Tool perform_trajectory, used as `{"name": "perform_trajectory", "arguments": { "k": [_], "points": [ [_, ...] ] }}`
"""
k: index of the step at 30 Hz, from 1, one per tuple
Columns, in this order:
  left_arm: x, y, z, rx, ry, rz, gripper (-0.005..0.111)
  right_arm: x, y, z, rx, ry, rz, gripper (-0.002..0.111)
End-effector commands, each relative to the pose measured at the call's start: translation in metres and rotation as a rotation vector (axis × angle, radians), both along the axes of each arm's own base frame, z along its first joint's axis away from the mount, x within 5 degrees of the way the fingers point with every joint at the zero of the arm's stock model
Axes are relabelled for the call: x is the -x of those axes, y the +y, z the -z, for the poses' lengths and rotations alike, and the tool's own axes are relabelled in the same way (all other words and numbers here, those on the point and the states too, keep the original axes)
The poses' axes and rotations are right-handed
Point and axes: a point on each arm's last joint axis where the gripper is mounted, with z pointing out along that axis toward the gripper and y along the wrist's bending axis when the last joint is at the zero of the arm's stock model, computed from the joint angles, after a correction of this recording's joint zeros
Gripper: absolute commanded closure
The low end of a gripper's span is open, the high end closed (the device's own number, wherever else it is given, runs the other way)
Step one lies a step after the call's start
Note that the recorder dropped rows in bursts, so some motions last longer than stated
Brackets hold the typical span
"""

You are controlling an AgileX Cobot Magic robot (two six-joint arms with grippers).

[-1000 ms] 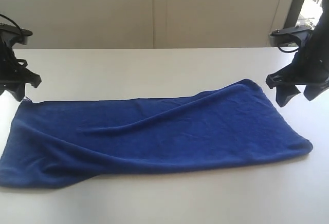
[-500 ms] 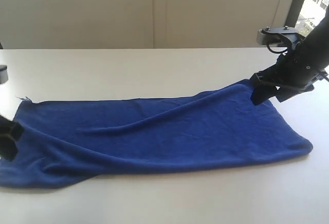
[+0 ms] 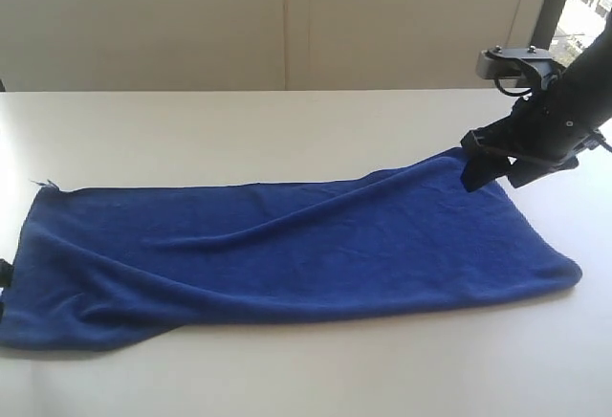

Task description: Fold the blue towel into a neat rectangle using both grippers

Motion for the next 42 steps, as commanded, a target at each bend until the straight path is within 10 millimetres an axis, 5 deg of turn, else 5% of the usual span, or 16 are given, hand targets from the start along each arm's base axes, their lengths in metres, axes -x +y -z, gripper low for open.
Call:
{"name": "perform_trajectory", "arguments": {
  "k": [1, 32, 42],
  "points": [
    [-0.007, -0.010, 0.017, 0.118, 0.022, 0.063, 0.044, 0.001, -0.001, -0.002, -0.001, -0.014, 0.000, 0.046],
    [-0.014, -0.004, 0.040, 0.120, 0.077, 0.036, 0.048, -0.001, -0.001, -0.003, -0.001, -0.044, -0.005, 0.046],
    [-0.024, -0.011, 0.029, 0.228, 0.052, -0.042, 0.106, -0.002, -0.001, -0.002, -0.001, -0.043, -0.005, 0.046]
  ]
}}
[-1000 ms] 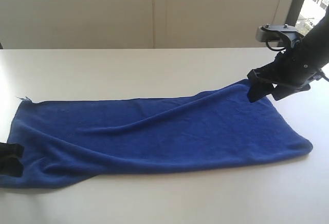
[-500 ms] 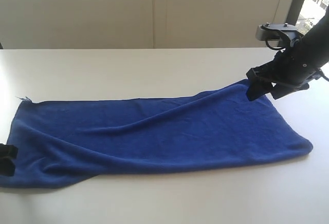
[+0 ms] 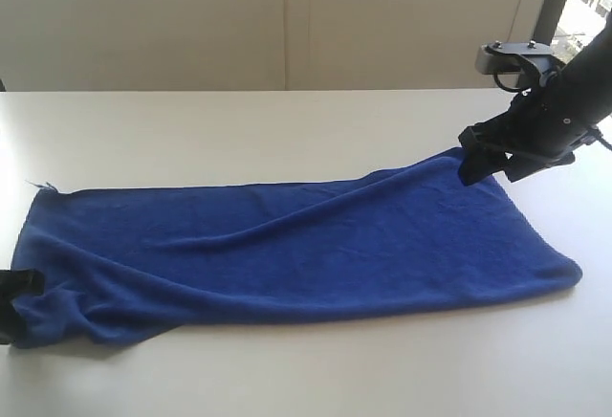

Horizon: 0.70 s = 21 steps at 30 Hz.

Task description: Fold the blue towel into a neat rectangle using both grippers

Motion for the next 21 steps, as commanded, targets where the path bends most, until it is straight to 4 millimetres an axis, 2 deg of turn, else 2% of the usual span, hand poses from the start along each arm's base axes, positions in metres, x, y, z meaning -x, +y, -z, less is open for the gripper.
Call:
{"name": "perform_trajectory", "arguments": {
  "k": [1, 6, 11, 14, 16, 21],
  "points": [
    [-0.011, -0.006, -0.014, 0.112, -0.006, -0.062, 0.107, 0.001, -0.002, -0.002, 0.005, -0.012, -0.003, 0.046],
    [-0.041, -0.010, -0.047, 0.212, -0.112, -0.103, 0.107, 0.001, -0.002, -0.002, 0.005, -0.012, -0.003, 0.046],
    [-0.070, 0.001, -0.073, 0.146, -0.308, -0.169, 0.107, 0.001, -0.002, -0.002, 0.006, -0.014, -0.003, 0.046],
    [-0.077, 0.004, -0.076, 0.085, -0.371, -0.127, 0.103, 0.001, -0.002, -0.002, 0.007, -0.016, -0.002, 0.046],
    [-0.078, 0.004, -0.071, 0.076, -0.361, -0.103, 0.093, 0.000, -0.002, 0.001, 0.006, -0.010, -0.001, 0.046],
    [-0.081, 0.003, -0.053, 0.096, -0.288, -0.092, 0.053, -0.002, -0.002, 0.009, 0.002, 0.012, -0.002, 0.046]
  ]
}}
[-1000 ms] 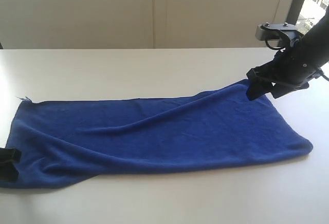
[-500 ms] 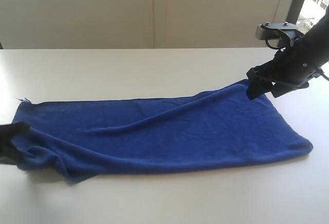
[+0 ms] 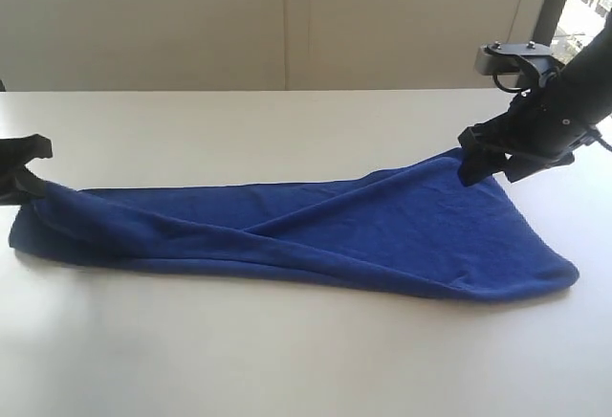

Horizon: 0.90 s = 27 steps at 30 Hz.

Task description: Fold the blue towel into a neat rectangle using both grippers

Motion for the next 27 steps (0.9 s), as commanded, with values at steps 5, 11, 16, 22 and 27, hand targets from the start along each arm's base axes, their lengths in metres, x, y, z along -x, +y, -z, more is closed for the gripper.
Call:
{"name": "perform_trajectory", "arguments": {
  "k": [5, 11, 16, 22, 27],
  "points": [
    [-0.001, -0.003, 0.011, 0.044, 0.058, 0.022, 0.032, -0.002, -0.002, 0.013, -0.004, 0.036, -0.006, 0.046],
    [-0.004, -0.005, 0.020, 0.047, 0.075, 0.028, 0.032, -0.002, -0.002, 0.013, -0.001, 0.029, -0.003, 0.046],
    [-0.013, -0.009, 0.047, 0.067, 0.135, 0.010, 0.036, -0.003, -0.003, 0.013, 0.000, 0.024, -0.001, 0.046],
    [-0.016, -0.028, 0.058, 0.040, 0.149, 0.097, 0.037, -0.003, -0.002, 0.013, -0.003, 0.028, -0.002, 0.046],
    [-0.020, -0.031, 0.057, 0.000, 0.105, 0.085, 0.037, -0.002, -0.002, 0.013, -0.007, 0.034, -0.003, 0.046]
  ]
}}
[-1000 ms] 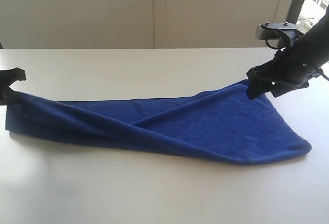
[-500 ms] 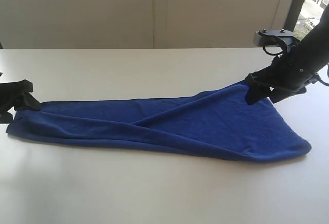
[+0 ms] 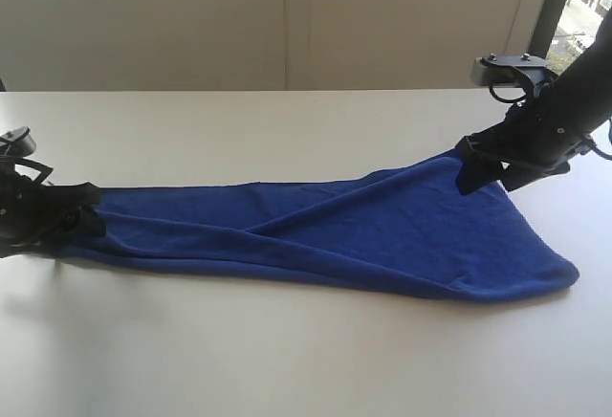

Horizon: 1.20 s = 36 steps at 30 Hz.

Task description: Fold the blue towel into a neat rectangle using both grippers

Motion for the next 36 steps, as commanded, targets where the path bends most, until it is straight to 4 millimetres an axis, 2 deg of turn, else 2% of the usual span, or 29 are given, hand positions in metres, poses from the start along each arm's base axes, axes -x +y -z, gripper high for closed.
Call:
{"name": "perform_trajectory", "arguments": {
  "k": [1, 7, 10, 21, 28, 31, 36],
  "points": [
    [-0.003, -0.004, -0.002, -0.007, -0.026, 0.002, 0.037, 0.001, -0.001, 0.002, -0.005, 0.009, -0.003, 0.046],
    [-0.007, -0.009, -0.013, 0.032, -0.028, 0.047, 0.037, 0.003, -0.001, 0.002, -0.017, 0.034, 0.005, 0.046],
    [-0.016, -0.005, -0.021, -0.013, -0.099, 0.028, 0.037, 0.005, 0.000, 0.002, -0.022, 0.049, -0.001, 0.046],
    [-0.018, 0.004, -0.020, -0.067, -0.122, 0.019, 0.037, 0.005, 0.000, 0.002, -0.023, 0.054, -0.003, 0.046],
    [-0.021, 0.004, 0.003, -0.066, -0.065, 0.026, 0.037, 0.004, 0.000, 0.002, -0.019, 0.040, 0.003, 0.046],
    [-0.021, 0.002, 0.003, -0.040, -0.056, 0.013, 0.037, 0.004, 0.000, 0.002, -0.019, 0.040, 0.003, 0.046],
    [-0.027, -0.001, -0.007, -0.013, -0.079, 0.039, 0.037, 0.003, 0.000, 0.002, -0.018, 0.036, 0.004, 0.046]
  ]
}}
